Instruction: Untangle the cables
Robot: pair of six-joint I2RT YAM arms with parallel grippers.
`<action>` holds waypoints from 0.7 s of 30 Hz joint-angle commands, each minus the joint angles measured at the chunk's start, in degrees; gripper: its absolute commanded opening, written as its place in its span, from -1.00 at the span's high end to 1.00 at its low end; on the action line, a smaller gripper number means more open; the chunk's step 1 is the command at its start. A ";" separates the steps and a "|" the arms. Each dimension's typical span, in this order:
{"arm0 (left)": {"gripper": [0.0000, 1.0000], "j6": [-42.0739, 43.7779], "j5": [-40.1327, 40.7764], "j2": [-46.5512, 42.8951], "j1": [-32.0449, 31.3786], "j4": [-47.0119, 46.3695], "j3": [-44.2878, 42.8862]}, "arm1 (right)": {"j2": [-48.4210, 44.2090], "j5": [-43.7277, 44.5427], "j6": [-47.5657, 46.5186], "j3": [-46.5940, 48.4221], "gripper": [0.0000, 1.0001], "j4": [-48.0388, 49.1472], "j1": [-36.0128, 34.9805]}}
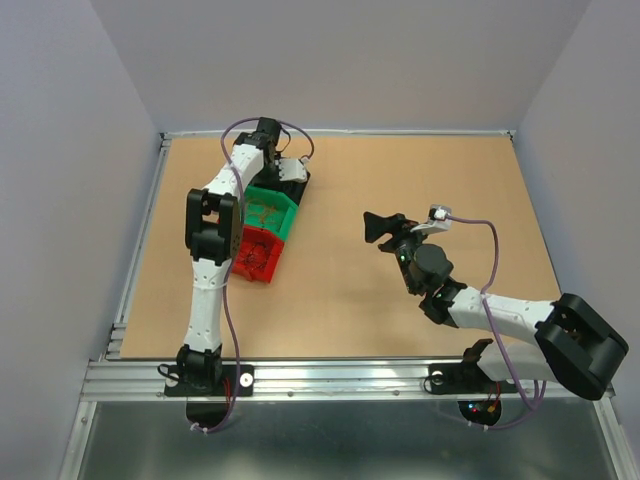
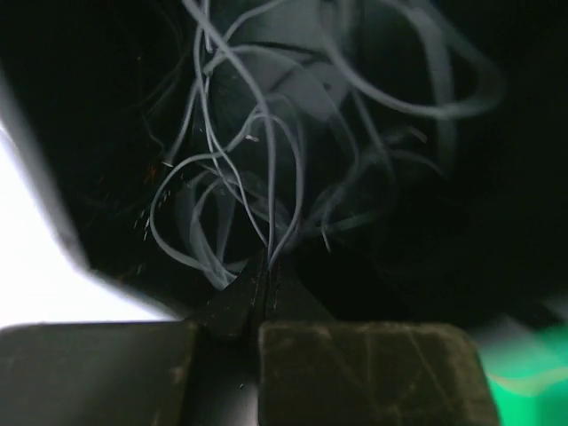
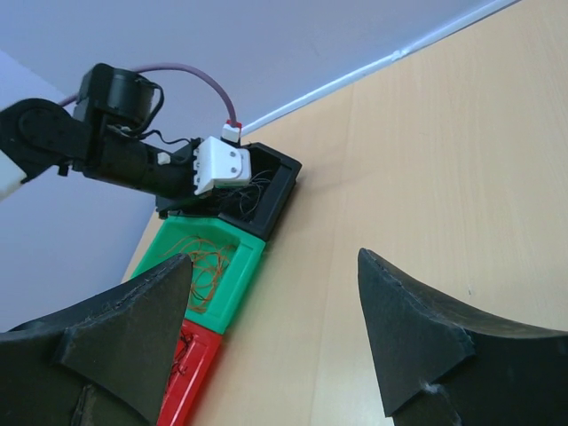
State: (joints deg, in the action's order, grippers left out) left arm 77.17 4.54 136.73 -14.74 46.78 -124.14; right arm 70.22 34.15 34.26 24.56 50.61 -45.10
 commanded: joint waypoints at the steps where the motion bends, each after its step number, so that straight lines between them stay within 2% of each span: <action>1: 1.00 -1.40 1.18 -1.63 0.59 -8.45 0.91 | 0.36 -0.14 -0.95 -1.00 -0.60 2.65 -0.43; 2: 0.97 -2.01 0.74 -2.33 0.51 -9.86 1.70 | 0.36 -0.14 -1.04 -0.91 -0.60 2.65 -0.43; 3: 0.73 -2.28 -0.92 -3.21 0.50 -11.61 3.44 | 0.45 -0.14 -0.95 -0.91 -0.60 2.65 -0.43; 6: 0.30 -3.07 -4.27 -9.96 0.50 -15.05 7.67 | 0.62 -0.31 -0.86 -0.91 -0.60 2.65 -0.43; 7: 0.25 -3.34 -6.71 -9.99 0.50 -15.67 8.73 | 0.62 -0.31 -0.86 -0.91 -0.60 2.65 -0.34; 11: 0.11 -4.48 -11.38 -19.64 0.50 -17.52 13.47 | 0.10 -0.66 -1.30 -1.09 -0.60 2.65 -0.43; 13: -0.12 -5.44 -12.70 -22.73 0.51 -17.86 15.85 | -0.25 -1.01 -1.65 -1.18 -0.60 2.65 -0.43; 16: -0.33 -9.56 -15.60 -30.61 0.51 -19.62 20.57 | -0.69 -3.38 -4.54 -1.35 -0.62 2.65 -0.34; 17: -0.36 -10.62 -16.04 -32.29 0.59 -20.41 22.08 | -0.87 -3.56 -5.42 -1.44 -0.66 2.65 -0.42; 18: -0.53 -13.68 -16.83 -33.97 0.51 -22.59 25.66 | -1.04 -3.22 -5.78 -1.70 -0.69 2.65 -0.43; 19: -0.54 -16.06 -16.58 -37.81 0.59 -24.88 27.96 | -1.83 -2.17 -5.78 -2.05 -0.72 2.56 -0.51; 20: -0.54 -18.26 -16.66 -40.02 0.59 -26.99 30.16 | -2.27 -0.51 -6.39 -2.32 -0.85 2.56 -0.43; 21: -0.64 -20.80 -17.10 -42.48 0.59 -31.01 32.44 | -2.89 0.12 -6.75 -2.49 -0.88 2.56 -0.43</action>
State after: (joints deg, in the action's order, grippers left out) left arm 66.02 -9.21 101.54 -14.15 24.69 -98.28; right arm 70.15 31.75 30.63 24.10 50.57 -45.10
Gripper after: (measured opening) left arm 0.774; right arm 0.912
